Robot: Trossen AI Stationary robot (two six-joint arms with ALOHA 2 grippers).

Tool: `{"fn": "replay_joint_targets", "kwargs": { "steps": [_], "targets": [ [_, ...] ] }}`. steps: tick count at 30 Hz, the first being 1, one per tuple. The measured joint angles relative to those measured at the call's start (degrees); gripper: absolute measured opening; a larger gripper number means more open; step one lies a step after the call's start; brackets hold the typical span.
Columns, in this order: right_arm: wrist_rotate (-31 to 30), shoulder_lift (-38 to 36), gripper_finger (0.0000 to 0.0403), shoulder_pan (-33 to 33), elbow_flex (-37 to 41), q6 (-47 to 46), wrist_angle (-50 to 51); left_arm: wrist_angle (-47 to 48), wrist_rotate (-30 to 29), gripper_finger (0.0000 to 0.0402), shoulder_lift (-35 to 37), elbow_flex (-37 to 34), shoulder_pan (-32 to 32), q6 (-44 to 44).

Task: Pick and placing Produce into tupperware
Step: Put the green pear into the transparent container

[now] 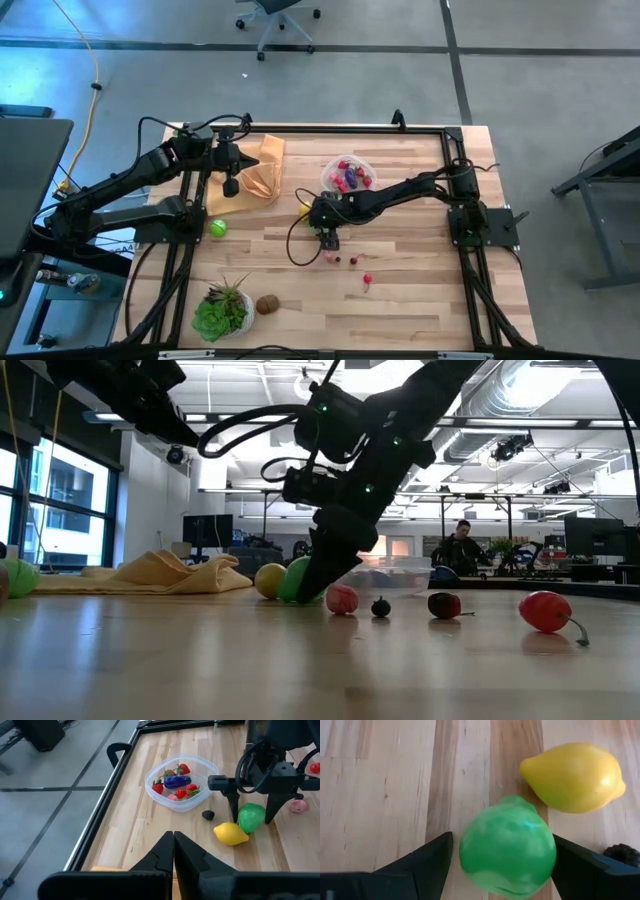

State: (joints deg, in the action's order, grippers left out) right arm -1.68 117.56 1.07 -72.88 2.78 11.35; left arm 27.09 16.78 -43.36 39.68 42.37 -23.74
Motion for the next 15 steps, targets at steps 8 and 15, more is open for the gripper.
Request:
{"fn": "replay_joint_targets", "kwargs": {
  "steps": [8,15],
  "targets": [
    [0.0,0.0,0.0239,0.0,0.0,-0.4,0.0,0.0,0.0,0.0003,0.0,0.0,0.0,0.0],
    [-0.1,0.0,0.0213,0.0,0.0,-0.4,0.0,0.0,0.0,0.0003,0.0,0.0,0.0,0.0]
  ]
}}
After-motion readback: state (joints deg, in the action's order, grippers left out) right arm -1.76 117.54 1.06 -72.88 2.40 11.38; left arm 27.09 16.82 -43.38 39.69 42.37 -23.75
